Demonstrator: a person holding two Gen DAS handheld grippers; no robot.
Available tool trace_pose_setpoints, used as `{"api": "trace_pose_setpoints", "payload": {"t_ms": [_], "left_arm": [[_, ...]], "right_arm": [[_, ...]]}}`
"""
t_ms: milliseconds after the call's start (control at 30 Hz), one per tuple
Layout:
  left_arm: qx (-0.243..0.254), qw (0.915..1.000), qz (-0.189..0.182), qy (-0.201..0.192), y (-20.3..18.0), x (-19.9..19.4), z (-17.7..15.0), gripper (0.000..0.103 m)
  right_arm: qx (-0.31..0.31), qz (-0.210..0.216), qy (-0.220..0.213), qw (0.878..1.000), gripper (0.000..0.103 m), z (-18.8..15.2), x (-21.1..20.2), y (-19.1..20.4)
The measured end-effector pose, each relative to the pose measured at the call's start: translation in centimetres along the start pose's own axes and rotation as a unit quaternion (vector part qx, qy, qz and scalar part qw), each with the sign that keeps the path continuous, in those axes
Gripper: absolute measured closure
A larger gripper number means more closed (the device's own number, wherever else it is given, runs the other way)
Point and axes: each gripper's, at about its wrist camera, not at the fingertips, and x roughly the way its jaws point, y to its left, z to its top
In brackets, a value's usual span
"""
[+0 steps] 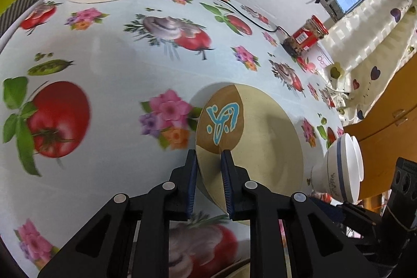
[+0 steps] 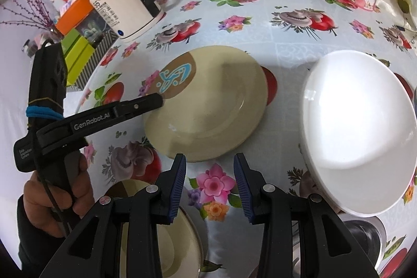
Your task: Organize plates and bowls
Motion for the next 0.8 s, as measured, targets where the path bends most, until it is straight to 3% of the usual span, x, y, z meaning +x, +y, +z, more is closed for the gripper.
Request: {"api": "trace_pose_setpoints", "payload": {"t_ms": [800], "left_arm": [[-0.031,0.9991,0.014,-0.024,4.2,-3.3,-2.0,0.084]], "right_arm": [[-0.090,-0.046,0.020,0.995,0.065,3.6,3.7,3.0]]}}
